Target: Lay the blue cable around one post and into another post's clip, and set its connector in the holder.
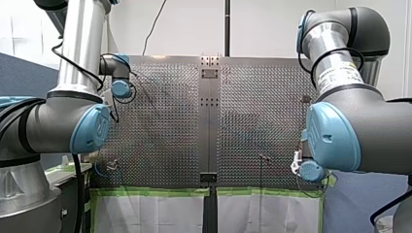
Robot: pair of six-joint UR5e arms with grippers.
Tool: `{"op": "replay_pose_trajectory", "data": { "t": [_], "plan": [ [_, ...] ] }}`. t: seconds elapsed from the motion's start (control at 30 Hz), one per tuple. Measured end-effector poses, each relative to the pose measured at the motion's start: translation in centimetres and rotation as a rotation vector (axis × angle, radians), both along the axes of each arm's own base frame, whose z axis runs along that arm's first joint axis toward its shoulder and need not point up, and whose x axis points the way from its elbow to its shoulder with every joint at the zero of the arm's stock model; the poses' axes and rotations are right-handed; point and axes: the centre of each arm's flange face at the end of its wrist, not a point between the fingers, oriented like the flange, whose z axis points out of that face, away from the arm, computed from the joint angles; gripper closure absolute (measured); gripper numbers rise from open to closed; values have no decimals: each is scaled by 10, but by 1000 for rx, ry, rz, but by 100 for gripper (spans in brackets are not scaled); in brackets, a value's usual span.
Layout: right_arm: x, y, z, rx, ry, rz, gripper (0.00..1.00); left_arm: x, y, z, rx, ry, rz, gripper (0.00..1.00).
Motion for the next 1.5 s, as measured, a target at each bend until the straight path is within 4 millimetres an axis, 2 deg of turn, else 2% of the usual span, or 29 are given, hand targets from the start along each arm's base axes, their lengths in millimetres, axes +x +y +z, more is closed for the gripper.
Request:
{"op": "replay_pose_trajectory", "data": {
  "t": [0.33,0.5,1.17,1.33,1.5],
  "plan": [
    [-6,32,-14,44,47,2,100,-1,-7,0,3,2,-11,4],
    [-9,44,-28,62,57,12,100,-1,-8,0,6,3,-10,4],
    [-7,-2,-88,53,4,132,100,-2,-14,0,14,4,-19,4],
    [-3,-13,-89,10,-8,169,100,-2,-17,0,14,5,-24,4],
    [1,-24,-80,-50,-17,209,100,-3,-21,0,14,5,-32,4]
  ]
}}
